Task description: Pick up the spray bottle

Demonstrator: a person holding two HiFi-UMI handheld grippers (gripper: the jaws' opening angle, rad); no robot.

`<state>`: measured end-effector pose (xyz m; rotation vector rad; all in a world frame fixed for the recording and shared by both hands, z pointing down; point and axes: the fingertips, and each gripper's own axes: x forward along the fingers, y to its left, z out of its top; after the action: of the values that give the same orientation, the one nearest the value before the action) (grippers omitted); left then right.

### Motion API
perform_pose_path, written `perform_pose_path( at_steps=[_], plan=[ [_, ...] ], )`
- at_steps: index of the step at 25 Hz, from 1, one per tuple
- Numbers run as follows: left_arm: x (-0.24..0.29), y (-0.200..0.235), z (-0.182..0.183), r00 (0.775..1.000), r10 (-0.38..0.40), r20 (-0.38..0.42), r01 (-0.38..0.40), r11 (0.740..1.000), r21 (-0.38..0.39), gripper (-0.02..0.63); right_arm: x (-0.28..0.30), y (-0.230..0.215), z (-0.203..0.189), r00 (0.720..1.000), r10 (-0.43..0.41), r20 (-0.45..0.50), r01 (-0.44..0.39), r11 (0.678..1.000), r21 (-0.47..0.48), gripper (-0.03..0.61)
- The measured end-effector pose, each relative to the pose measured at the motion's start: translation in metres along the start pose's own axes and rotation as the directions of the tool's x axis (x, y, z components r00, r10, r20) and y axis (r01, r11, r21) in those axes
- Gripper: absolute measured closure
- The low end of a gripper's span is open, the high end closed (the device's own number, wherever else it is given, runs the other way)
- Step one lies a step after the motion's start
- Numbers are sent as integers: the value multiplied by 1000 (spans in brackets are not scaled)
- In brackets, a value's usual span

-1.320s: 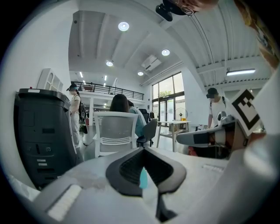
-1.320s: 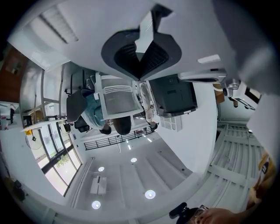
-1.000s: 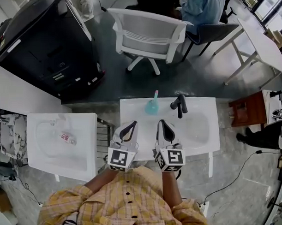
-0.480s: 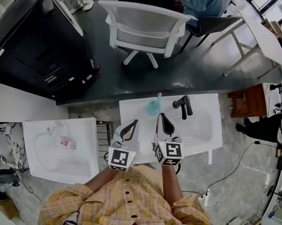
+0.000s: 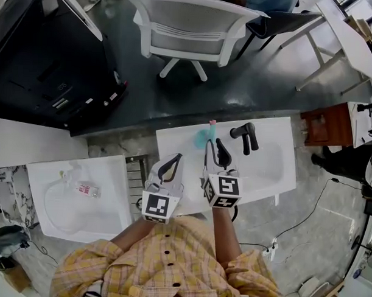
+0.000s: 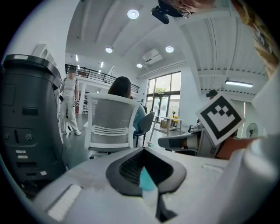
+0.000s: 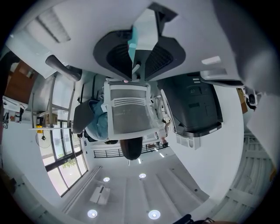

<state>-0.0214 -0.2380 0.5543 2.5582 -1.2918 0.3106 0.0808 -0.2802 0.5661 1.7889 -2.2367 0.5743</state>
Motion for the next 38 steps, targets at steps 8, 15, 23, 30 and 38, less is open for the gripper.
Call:
perform_pose_path(
  at_steps=[8, 15, 23, 30, 38],
  plan=[
    [7, 6, -8, 1000, 3, -20, -3, 1000, -5, 615, 24, -12, -12, 999, -31, -38, 32, 999, 14, 467],
    [11, 16, -14, 999, 10, -42, -10, 1000, -15, 615, 47, -22, -16, 995, -80, -63, 80, 997, 9, 460],
    [17, 16, -20, 998, 9, -57, -10, 1000, -21, 615, 64, -29, -25, 989, -94, -110, 97, 995, 19, 462],
    [22, 18, -24, 998, 17, -68, -17, 1000, -9, 615, 70, -35, -35, 981, -104, -166, 109, 994, 22, 465],
    [23, 15, -25, 998, 14, -65, -14, 1000, -7, 615, 70, -37, -41, 975, -118, -187, 116, 993, -27, 511]
  ],
)
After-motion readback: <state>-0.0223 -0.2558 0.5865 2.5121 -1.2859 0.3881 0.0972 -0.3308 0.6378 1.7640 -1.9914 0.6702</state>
